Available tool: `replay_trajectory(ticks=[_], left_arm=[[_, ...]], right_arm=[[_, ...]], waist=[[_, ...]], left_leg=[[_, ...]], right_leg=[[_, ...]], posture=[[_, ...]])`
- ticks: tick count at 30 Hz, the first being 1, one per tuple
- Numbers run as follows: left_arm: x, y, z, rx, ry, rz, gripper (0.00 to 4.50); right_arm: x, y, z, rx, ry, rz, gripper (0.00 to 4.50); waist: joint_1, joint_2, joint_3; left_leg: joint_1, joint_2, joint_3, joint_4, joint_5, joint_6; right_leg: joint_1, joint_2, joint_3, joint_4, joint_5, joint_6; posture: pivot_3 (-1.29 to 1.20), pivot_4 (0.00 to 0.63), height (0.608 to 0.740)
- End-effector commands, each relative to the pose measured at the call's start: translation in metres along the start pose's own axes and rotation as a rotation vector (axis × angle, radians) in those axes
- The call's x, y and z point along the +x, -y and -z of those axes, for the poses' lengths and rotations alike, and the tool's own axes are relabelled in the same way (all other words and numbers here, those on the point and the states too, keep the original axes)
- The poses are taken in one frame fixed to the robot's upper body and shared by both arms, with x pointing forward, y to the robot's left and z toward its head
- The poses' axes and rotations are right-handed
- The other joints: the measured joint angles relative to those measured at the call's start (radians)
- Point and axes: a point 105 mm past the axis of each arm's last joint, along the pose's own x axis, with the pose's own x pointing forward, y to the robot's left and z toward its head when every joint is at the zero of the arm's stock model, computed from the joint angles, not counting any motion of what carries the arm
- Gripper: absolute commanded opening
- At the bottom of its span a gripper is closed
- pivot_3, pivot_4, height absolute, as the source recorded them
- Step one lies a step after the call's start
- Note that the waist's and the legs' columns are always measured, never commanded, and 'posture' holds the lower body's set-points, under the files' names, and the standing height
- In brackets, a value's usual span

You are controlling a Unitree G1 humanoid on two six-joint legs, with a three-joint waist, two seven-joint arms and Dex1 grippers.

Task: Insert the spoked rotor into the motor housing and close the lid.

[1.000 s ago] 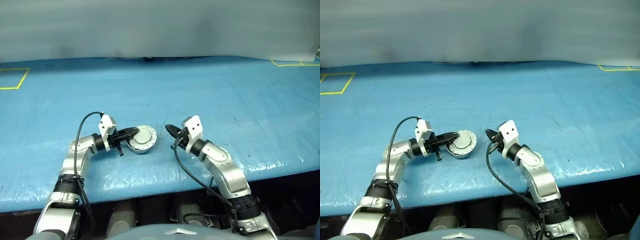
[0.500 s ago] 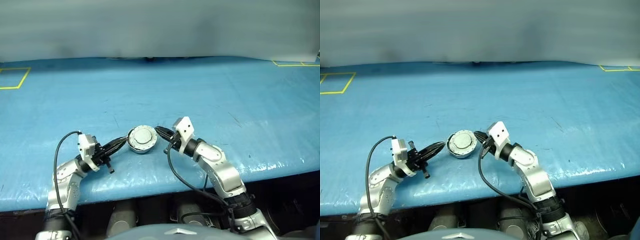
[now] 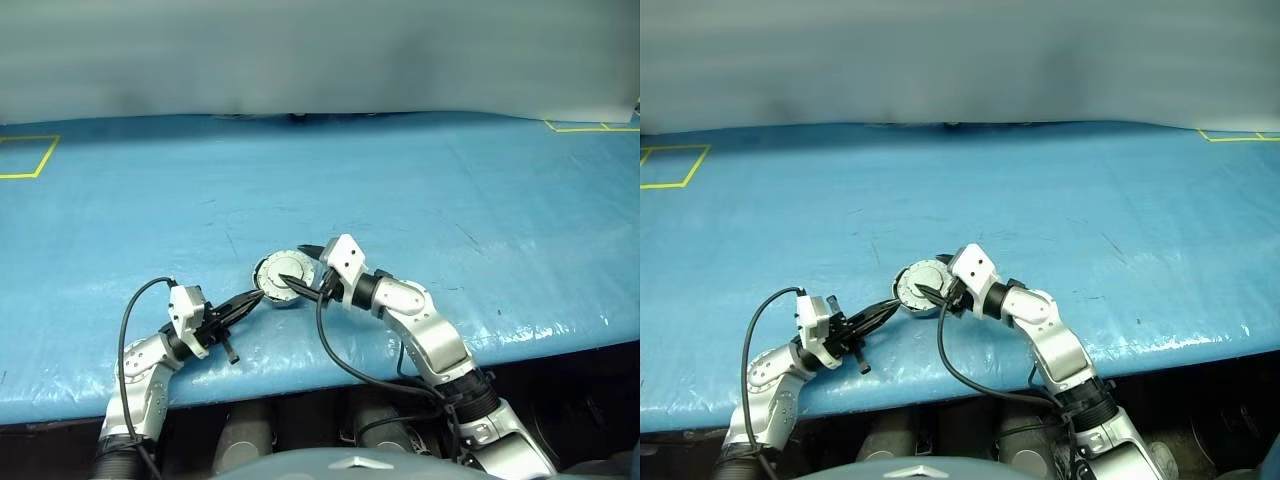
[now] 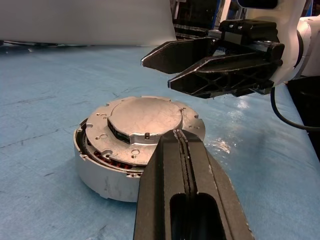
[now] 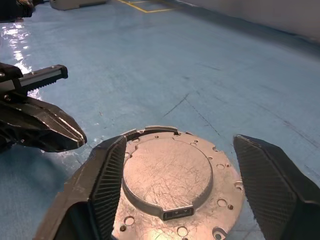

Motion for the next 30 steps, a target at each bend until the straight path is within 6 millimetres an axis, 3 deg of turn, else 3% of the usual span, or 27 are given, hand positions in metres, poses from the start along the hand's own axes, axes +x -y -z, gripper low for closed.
replay_trajectory(ticks=[1,16,19,26,30], left_arm=[[0.001,0.001,-0.006,0.034,0.016,0.016,0.0],[-0.004,0.006,0.001,0.065,-0.01,0.009,0.0],[-0.004,0.007,0.002,0.078,-0.013,0.005,0.0],[-0.005,0.007,0.003,0.091,-0.01,0.003,0.0],[-0.004,0.008,0.003,0.086,-0.009,0.005,0.0]], right_arm=[[0.006,-0.004,-0.009,-0.028,0.035,-0.03,4.46],[0.016,-0.004,0.011,-0.072,-0.038,-0.017,4.46],[0.015,-0.005,0.012,-0.057,-0.041,-0.016,3.88],[0.016,-0.01,0.01,0.006,-0.025,-0.036,1.6],[0.016,-0.013,0.006,0.029,-0.005,-0.049,1.6]], waist=[[0.0,0.0,0.0],[-0.001,0.0,0.0],[-0.001,0.0,0.0],[-0.001,0.0,0.0],[0.0,0.0,0.0]], left_leg=[[0.0,0.0,0.0,0.0,0.0,0.0],[0.0,0.0,0.001,-0.001,0.0,0.0],[0.0,0.0,0.0,-0.001,0.0,0.0],[0.0,0.001,0.0,-0.001,0.0,0.0],[0.0,0.0,0.001,0.0,0.0,0.0]], right_leg=[[0.0,0.0,0.0,0.0,0.0,0.0],[-0.001,0.0,0.0,0.0,0.0,0.0],[-0.001,0.0,0.0,0.0,0.0,0.0],[-0.001,-0.001,0.0,0.0,0.0,0.0],[-0.001,-0.001,-0.001,0.0,0.0,0.0]], posture=[[0.0,0.15,0.74],[0.0,0.15,0.74],[0.0,0.15,0.74],[0.0,0.15,0.74],[0.0,0.15,0.74]])
